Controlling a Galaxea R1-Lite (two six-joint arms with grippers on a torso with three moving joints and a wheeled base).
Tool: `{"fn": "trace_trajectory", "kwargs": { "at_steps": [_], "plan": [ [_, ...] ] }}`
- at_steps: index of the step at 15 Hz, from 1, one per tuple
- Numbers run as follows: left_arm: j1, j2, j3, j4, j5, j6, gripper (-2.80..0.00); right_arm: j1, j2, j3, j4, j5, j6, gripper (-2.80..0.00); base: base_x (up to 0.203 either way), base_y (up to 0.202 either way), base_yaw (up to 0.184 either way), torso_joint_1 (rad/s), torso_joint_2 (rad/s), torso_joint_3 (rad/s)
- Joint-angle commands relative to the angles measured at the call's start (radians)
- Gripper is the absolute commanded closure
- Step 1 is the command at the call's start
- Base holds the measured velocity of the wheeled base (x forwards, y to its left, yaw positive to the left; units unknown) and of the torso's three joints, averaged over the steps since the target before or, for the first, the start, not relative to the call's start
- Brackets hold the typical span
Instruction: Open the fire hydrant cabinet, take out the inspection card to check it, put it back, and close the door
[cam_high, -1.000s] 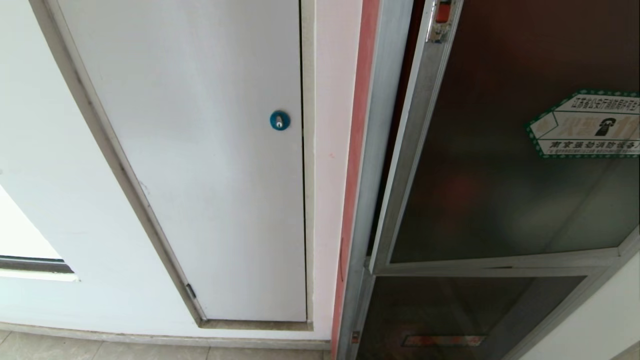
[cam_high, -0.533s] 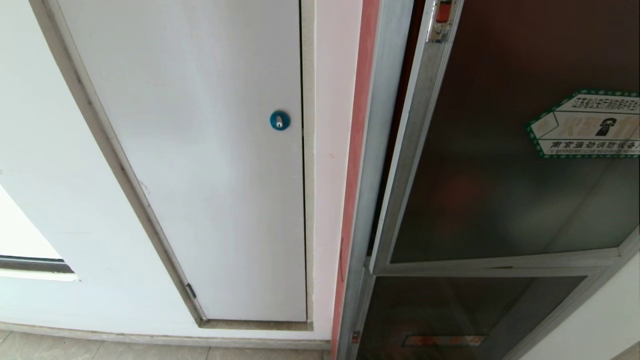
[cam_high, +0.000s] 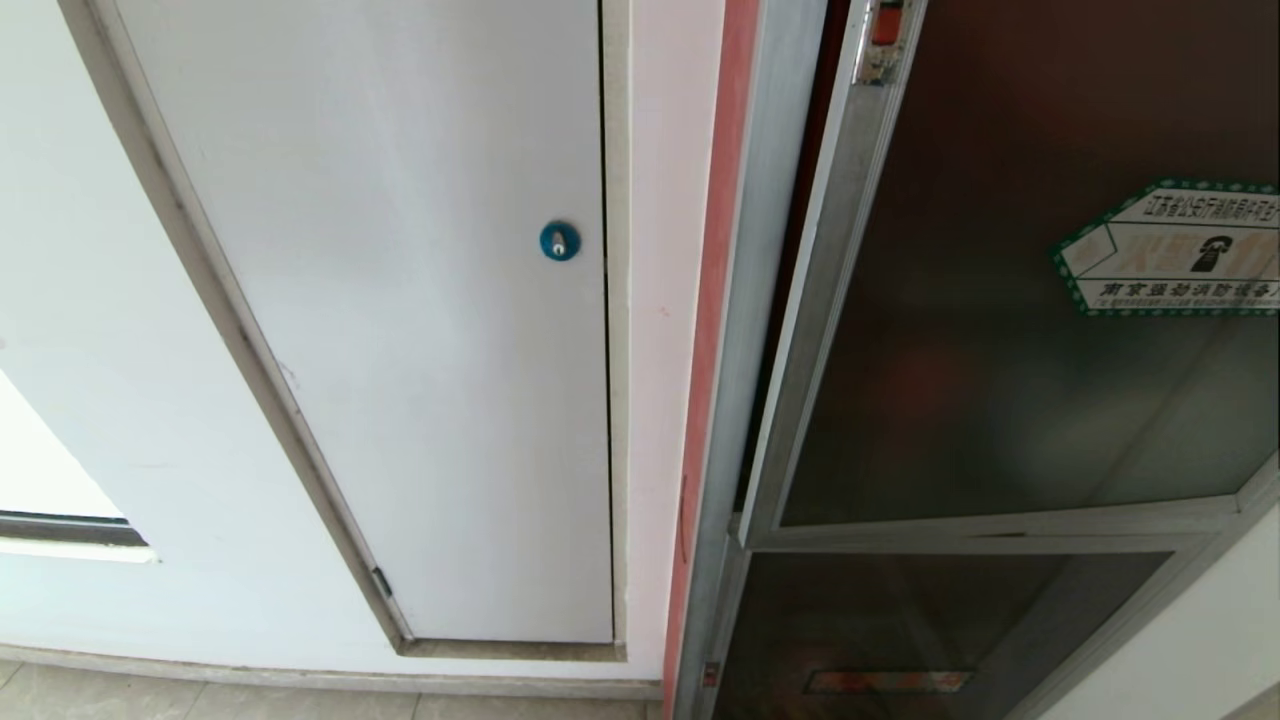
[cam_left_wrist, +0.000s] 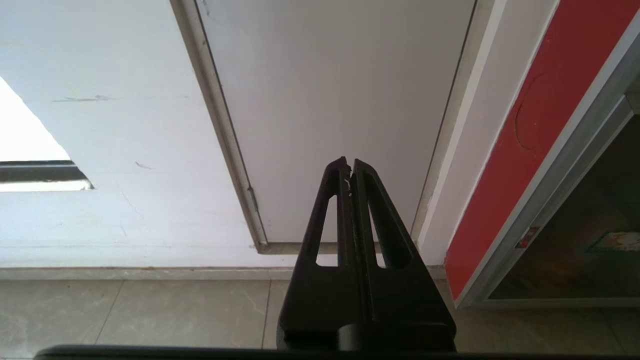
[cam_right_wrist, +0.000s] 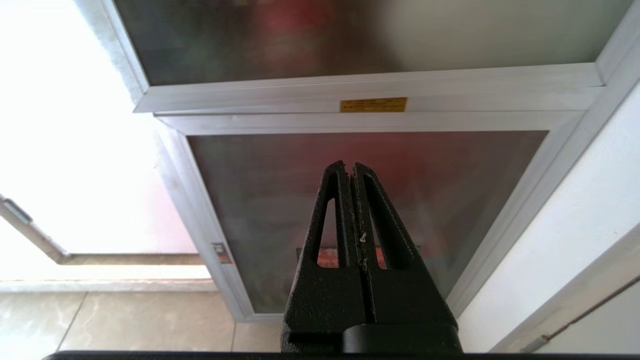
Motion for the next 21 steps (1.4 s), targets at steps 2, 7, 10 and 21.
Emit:
{"fn": "trace_trajectory", "kwargs": {
  "at_steps": [2,7,10,21],
  "plan": [
    [0.000,0.001,0.000,0.001,0.001,0.000,0.00,0.000,0.002,0.000,0.000,0.014,-0.004,0.00,0.000,0.000,0.000,0.000,0.00,0.000],
    [0.000,0.001,0.000,-0.001,-0.001,0.000,0.00,0.000,0.001,0.000,0.000,0.014,0.006,0.00,0.000,0.000,0.000,0.000,0.00,0.000],
    [0.000,0.001,0.000,0.000,0.001,0.000,0.00,0.000,0.002,0.000,-0.002,0.014,0.027,0.00,0.000,0.000,0.000,0.000,0.00,0.000],
    [0.000,0.001,-0.026,-0.007,-0.008,0.034,0.00,0.000,0.001,0.000,-0.002,0.014,0.027,0.00,0.000,0.000,0.000,0.000,0.00,0.000]
  ]
}}
